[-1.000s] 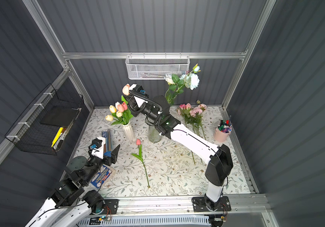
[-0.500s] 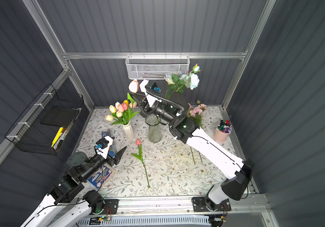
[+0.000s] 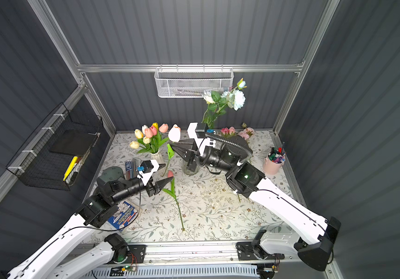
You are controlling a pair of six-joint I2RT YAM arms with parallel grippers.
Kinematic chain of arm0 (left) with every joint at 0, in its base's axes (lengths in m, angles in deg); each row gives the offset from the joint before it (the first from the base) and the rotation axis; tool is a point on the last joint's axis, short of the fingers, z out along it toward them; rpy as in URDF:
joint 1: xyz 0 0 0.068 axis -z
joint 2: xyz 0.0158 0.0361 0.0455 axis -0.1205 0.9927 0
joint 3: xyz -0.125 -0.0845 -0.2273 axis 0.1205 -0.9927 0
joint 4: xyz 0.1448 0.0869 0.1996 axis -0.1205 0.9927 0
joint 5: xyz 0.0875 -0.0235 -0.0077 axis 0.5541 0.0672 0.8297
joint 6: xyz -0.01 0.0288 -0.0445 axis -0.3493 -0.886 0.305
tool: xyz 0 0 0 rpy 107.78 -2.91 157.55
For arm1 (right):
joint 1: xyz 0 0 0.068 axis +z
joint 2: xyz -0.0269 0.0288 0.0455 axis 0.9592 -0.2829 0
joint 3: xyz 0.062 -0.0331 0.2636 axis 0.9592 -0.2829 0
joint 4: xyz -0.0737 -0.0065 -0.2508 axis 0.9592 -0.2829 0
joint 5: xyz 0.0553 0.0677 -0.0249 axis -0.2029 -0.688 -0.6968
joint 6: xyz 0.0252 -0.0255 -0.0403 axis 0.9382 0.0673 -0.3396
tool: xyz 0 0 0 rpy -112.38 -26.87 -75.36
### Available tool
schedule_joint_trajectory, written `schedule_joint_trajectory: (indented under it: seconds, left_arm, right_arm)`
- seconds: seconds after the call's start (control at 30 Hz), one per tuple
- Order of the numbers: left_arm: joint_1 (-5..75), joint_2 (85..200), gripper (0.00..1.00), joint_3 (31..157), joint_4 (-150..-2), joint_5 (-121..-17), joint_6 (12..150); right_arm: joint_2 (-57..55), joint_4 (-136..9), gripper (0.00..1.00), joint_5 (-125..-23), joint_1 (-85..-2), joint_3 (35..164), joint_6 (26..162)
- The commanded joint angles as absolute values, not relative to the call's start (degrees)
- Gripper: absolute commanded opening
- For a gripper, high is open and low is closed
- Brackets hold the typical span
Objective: Pick out pink flowers from the vase
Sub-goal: Place the flower at the center of the board.
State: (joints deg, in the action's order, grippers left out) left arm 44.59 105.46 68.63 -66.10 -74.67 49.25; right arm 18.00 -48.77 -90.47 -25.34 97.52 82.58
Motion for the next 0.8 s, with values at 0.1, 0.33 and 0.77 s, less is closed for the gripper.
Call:
schedule_joint_trajectory:
  seconds: [0.1, 0.33, 0.77]
  left_arm:
    - [44.4, 106.6, 0.41, 70.7, -70.6, -79.3, 49.9]
    - [44.4, 108.9, 0.00, 71.8, -67.9, -85.4, 47.0]
    - [44.4, 105.2, 0.00, 61.9, -89.7, -84.3, 65.6]
  right_arm:
    - [20.7, -48.6, 0.00, -92.7, -24.9, 94.9, 85.2]
    - [20.8, -48.5, 0.00, -90.9, -24.9, 93.3, 86.0]
    - [25.2, -42.6, 0.60, -84.8, -24.6, 84.2, 89.0]
